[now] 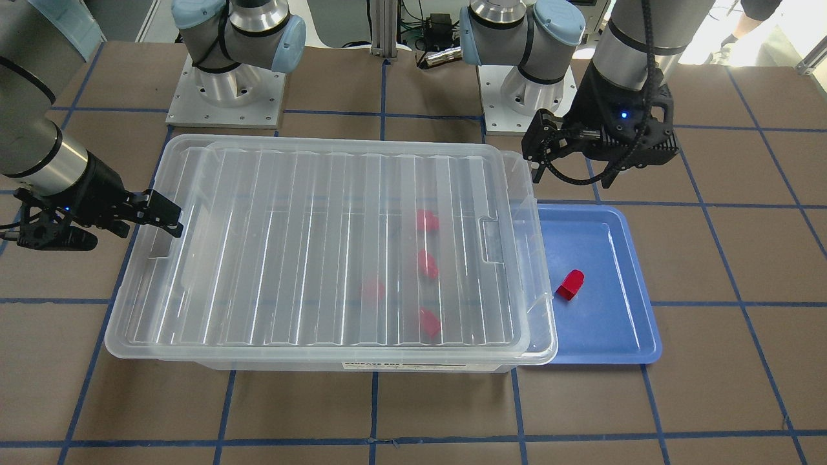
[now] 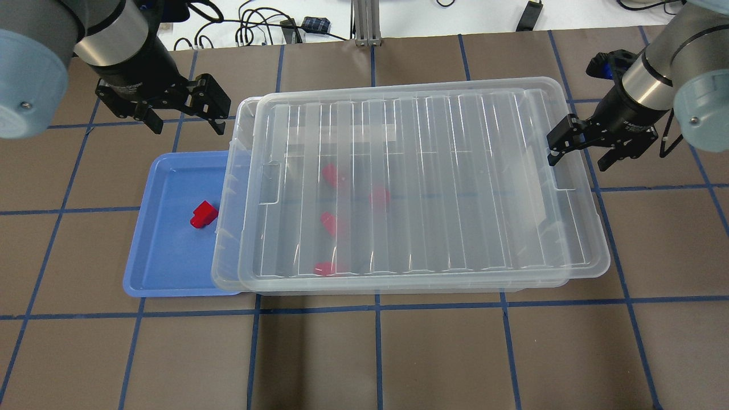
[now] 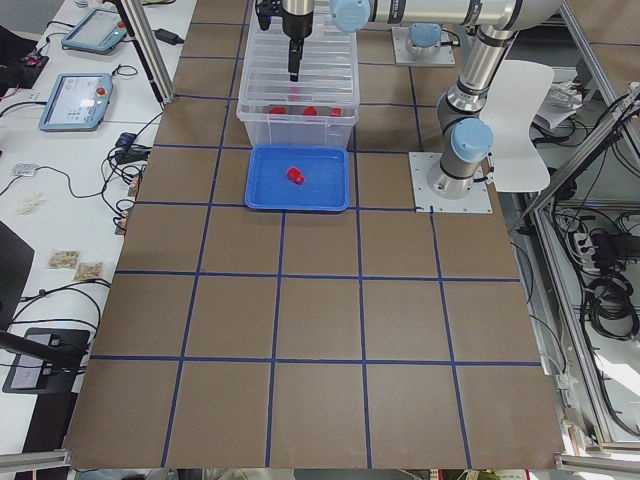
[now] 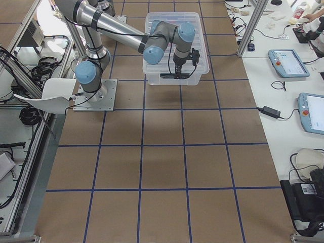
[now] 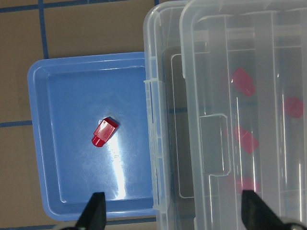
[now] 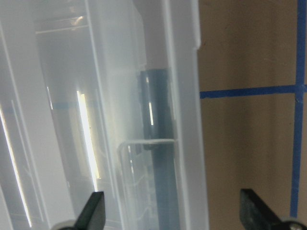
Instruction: Place red block in blue tray from box
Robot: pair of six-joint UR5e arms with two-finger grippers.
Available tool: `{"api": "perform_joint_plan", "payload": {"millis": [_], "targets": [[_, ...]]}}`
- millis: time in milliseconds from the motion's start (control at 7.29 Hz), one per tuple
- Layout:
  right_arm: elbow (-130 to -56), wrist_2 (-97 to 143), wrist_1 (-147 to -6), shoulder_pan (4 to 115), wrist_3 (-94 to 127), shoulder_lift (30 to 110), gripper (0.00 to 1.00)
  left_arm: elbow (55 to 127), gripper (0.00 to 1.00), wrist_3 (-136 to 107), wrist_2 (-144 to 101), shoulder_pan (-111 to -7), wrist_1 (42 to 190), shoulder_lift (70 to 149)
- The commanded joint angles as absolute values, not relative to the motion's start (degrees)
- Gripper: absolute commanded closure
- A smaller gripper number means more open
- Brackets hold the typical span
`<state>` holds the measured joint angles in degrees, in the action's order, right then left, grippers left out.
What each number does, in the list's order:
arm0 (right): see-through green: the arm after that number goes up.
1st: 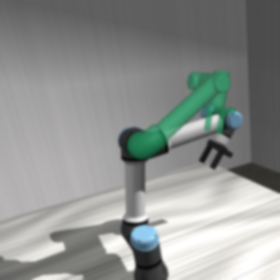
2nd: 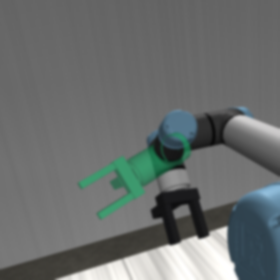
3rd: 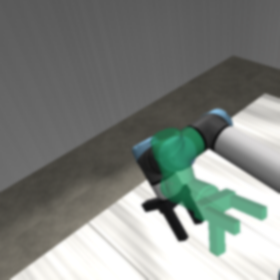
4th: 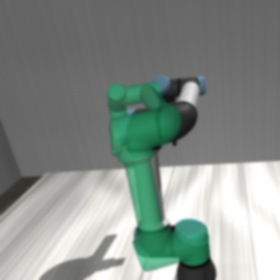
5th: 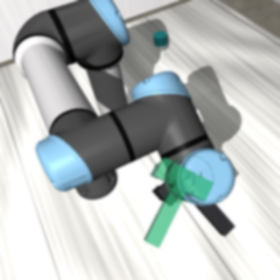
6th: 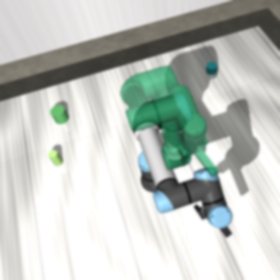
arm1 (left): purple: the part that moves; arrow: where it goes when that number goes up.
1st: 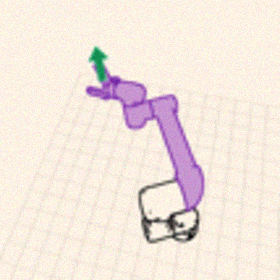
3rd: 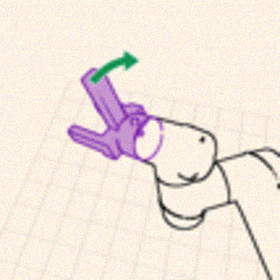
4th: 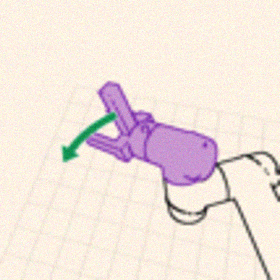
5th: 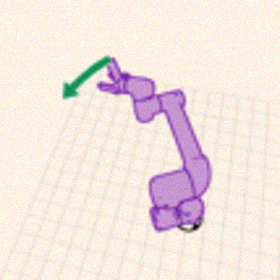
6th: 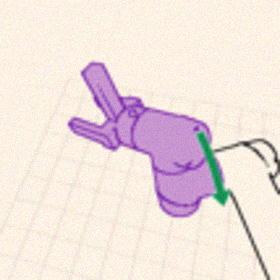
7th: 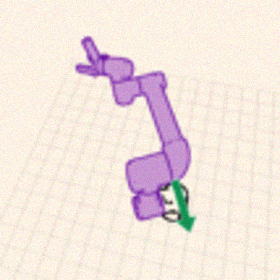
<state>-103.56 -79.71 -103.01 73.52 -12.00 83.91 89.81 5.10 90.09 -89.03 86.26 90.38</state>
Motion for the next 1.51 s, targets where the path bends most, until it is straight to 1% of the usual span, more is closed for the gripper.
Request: {"api": "perform_joint_plan", "payload": {"millis": [0,686,961,1373], "targets": [[-103.8,-77.6,-103.1,75.2,-7.6,83.9,0.0,89.8,0.0,5.1,90.2,-89.0,86.2,90.4],[-101.8,-78.6,-103.5,76.9,-6.1,83.9,0.0,89.8,0.0,5.1,89.9,-89.0,86.1,90.4],[-97.4,-83.7,-102.8,76.8,-7.0,83.8,0.0,89.8,0.0,5.1,89.9,-89.0,86.0,90.4],[-86.5,-86.9,-90.8,76.9,-8.2,84.5,0.0,89.7,0.0,5.1,89.8,-88.9,86.0,90.4]]}}
